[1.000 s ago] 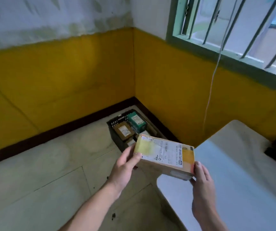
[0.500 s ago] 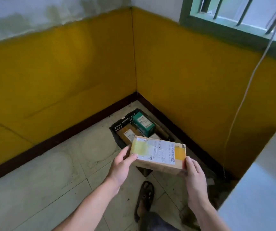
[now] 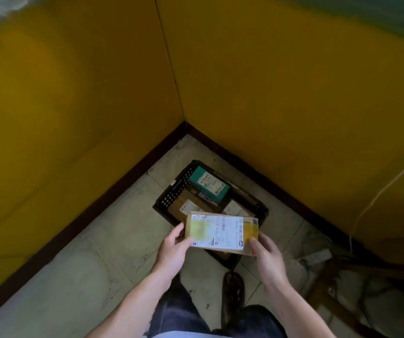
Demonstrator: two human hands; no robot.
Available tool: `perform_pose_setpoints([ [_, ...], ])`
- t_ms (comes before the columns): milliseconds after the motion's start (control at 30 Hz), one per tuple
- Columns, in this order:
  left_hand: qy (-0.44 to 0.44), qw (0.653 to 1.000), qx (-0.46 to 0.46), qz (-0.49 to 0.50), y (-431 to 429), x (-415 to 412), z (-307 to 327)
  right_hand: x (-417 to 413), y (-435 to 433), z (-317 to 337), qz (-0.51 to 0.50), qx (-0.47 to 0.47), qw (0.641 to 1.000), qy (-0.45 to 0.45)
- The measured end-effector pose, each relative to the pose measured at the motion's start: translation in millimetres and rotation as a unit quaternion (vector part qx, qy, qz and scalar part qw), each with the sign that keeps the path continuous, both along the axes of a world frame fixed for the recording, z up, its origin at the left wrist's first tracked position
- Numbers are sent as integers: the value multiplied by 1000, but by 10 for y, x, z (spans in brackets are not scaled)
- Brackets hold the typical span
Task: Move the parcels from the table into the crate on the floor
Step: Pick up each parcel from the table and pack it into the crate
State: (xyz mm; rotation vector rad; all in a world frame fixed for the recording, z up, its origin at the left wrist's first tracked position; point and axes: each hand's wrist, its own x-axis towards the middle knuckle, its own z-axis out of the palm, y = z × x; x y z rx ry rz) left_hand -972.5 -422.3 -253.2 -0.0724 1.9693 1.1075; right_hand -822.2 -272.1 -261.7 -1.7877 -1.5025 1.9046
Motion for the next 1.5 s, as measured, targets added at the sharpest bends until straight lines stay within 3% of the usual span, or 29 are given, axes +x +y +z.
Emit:
perform_pose_setpoints([
  [367, -75, 982, -19, -172, 344, -1976, -979, -1567, -293, -834, -104, -44, 989, -90],
  [567, -101, 963, -34, -249, 612, -2618, -1913, -2109, -281, -1673, -152, -84, 980, -96],
  [900, -109, 966, -71, -225, 997, -2941, -3565, -2508, 78, -3385, -178, -95, 976, -86],
  [1200, -63, 967, -59, -238, 1147, -3105, -3957, -2633, 202, -3857, -152, -92, 981, -75],
  [1500, -38, 966, -59, -250, 1077, -3021, -3865, -2548, 179, -3771, -145, -107, 981, -69],
])
